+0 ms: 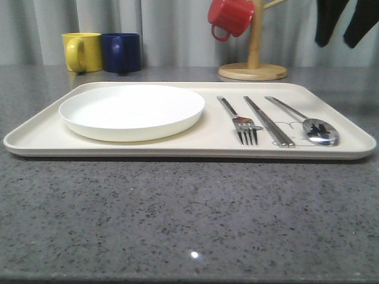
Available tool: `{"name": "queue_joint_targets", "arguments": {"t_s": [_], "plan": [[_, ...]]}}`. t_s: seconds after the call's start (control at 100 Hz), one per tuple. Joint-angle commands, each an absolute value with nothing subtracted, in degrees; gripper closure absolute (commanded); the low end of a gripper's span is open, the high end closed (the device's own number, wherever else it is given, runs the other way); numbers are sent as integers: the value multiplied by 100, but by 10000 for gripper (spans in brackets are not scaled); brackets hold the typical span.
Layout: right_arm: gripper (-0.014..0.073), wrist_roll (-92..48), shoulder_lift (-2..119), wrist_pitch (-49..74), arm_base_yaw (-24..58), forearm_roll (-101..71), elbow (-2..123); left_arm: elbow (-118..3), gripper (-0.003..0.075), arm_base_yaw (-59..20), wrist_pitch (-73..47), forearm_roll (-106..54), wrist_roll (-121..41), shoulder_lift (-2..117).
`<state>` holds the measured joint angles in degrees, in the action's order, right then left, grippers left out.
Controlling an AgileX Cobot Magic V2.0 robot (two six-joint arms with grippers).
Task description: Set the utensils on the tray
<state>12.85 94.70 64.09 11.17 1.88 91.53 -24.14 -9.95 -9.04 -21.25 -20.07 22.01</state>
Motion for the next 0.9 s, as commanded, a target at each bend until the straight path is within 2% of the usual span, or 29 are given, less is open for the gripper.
{"name": "queue_joint_targets", "arguments": {"t_s": [0.0, 0.21, 0.58, 0.89], "plan": [[252, 1196, 8875, 6029, 994, 466, 9094, -2563, 738, -1024, -451, -2159, -1964, 2234], [252, 1196, 7756, 5116, 606, 484, 7832, -2563, 738, -1024, -451, -2159, -1964, 2234], [252, 1196, 5448, 3052, 140, 586, 4841, -2563, 738, -1024, -451, -2159, -1964, 2234], [263, 1196, 3922, 2045, 140, 749, 3475, -2563, 738, -1024, -451, -2159, -1964, 2234]]}}
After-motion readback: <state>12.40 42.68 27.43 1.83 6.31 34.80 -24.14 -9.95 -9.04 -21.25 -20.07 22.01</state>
